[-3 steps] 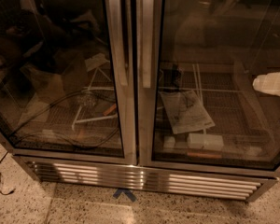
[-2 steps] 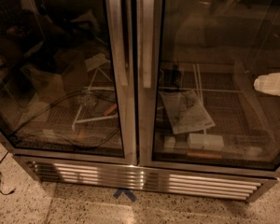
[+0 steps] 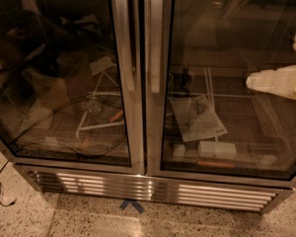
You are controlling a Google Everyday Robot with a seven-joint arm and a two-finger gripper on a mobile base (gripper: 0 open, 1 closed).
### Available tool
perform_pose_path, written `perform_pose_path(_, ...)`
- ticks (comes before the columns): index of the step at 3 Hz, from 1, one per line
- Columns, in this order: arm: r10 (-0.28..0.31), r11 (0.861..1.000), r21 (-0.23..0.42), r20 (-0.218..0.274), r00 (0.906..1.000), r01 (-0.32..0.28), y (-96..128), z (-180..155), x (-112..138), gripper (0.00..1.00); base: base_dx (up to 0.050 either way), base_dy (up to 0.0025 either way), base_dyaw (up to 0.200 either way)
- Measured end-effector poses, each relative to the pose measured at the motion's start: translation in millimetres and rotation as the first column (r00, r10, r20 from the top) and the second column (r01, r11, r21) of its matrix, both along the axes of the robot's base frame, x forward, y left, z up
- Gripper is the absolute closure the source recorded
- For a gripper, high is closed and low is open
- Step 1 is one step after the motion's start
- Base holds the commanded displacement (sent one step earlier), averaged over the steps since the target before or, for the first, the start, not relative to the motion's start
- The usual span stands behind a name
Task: Pick orange can from top drawer and place on counter
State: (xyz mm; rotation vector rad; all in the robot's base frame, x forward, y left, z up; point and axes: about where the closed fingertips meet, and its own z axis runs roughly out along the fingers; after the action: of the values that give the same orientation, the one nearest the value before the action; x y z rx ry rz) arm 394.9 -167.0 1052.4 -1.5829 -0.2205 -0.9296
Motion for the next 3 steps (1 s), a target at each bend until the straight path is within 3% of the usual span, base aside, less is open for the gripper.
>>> perform_pose_path(1, 0.010, 1.000, -0.009, 0.005, 0.9999, -0.010, 21, -1, 15, 0.00, 0.000, 0.00000, 0.000)
perform_pose_path(3, -0.032, 0.999, -0.019, 0.037, 0.9988, 0.032, 56, 0, 54, 0.00, 0.000, 0.00000, 0.000)
